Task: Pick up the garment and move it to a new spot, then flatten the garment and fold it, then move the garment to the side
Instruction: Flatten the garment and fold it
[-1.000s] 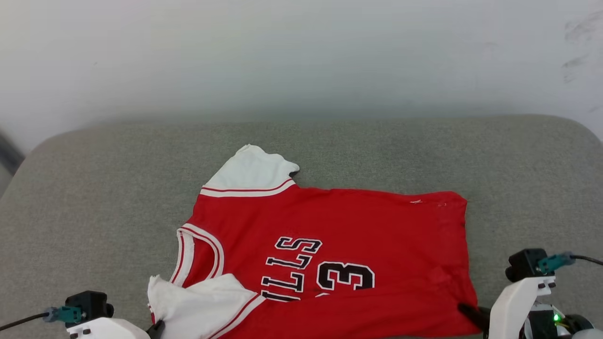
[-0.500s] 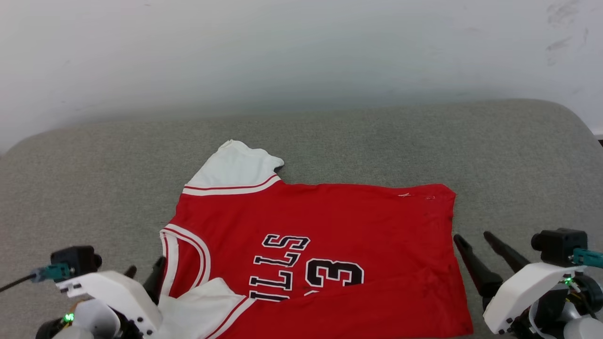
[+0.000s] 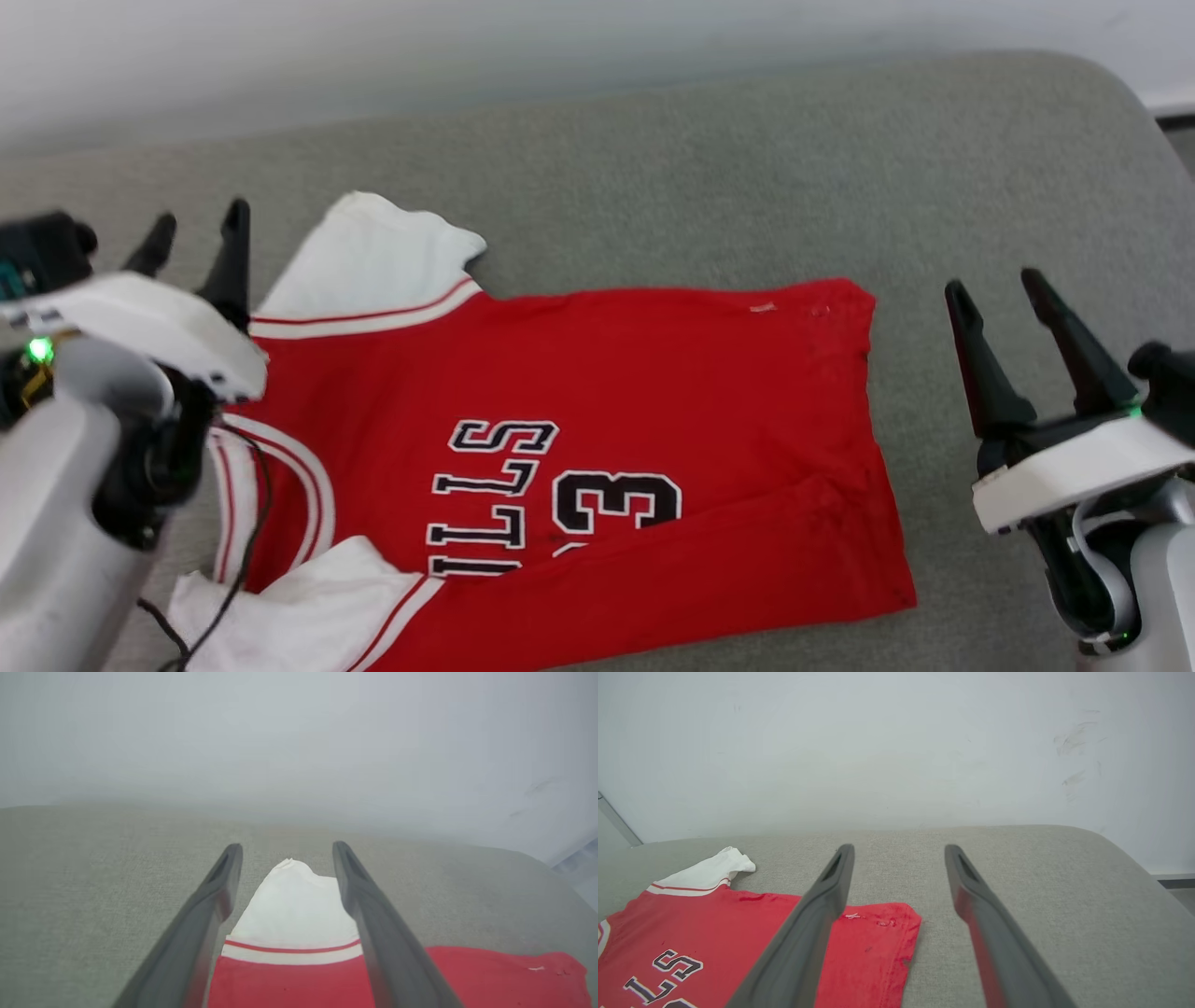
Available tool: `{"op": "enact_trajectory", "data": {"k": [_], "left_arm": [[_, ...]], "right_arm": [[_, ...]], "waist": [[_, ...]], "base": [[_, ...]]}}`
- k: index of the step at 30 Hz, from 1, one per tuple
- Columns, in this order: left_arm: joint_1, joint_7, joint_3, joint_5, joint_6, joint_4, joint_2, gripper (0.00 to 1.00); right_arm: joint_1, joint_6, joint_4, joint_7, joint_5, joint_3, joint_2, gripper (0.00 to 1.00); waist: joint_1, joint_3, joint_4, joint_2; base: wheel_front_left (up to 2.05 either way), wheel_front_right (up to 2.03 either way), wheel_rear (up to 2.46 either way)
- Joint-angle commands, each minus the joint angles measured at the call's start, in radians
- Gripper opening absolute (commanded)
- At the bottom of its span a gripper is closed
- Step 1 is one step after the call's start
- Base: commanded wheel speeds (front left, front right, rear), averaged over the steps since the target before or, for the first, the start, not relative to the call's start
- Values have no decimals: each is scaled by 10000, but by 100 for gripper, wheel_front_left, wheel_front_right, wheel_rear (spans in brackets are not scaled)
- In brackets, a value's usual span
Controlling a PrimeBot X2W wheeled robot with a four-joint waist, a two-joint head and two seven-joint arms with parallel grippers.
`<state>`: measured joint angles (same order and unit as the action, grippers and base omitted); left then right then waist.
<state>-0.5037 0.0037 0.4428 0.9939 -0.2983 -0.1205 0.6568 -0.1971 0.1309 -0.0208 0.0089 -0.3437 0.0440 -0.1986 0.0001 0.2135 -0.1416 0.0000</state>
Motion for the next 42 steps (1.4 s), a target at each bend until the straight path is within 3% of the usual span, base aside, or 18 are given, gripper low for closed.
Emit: {"op": "enact_trajectory", "data": {"k": [1,9,15,22,28,31,32,36,42], "left_arm": [[-476,223,13,-21,204,-222,86,100],[-3034,2391,164,310,1203,-1342,775,100],[-4561,5454,800,286,1451,-1871,1877,100],[-5144,8329,1391,413,1158,-1973,2868,100],[-4647,9144,1533,763,671,-2298,2895,100],[-4024,9422,1504,1304,377,-2530,2512,4],[-3851,9400,1459,1478,303,-2562,2379,0],[-3628,8872,1344,1582,331,-2549,2079,0],[-4128,7830,1144,1271,645,-2568,1756,0]], "right_arm": [[-280,-4,-84,-64,114,-39,119,100],[-848,-4,-279,-325,256,21,531,100],[-946,-4,-146,-547,68,195,794,100],[-1033,-2,210,-764,-216,451,995,100],[-1220,-4,538,-939,-510,704,1039,100],[-1294,-4,685,-971,-699,753,965,100],[-1338,-4,713,-945,-753,741,915,100],[-1502,-4,794,-626,-1308,750,704,100],[-2281,-4,1196,892,-2391,664,143,100]], "waist": [[-1,949,-654,0],[-1,2192,-1544,0],[-1,2836,-2141,0],[-1,3472,-2614,0],[-1,3825,-2817,0],[-1,3846,-2843,0],[-1,3834,-2828,0],[-1,3698,-2650,0],[-1,3241,-2094,0]], "base": [[0,0,0],[0,0,0],[0,0,0],[0,0,0],[0,0,0],[0,0,0],[0,0,0],[0,0,0],[0,0,0]]}}
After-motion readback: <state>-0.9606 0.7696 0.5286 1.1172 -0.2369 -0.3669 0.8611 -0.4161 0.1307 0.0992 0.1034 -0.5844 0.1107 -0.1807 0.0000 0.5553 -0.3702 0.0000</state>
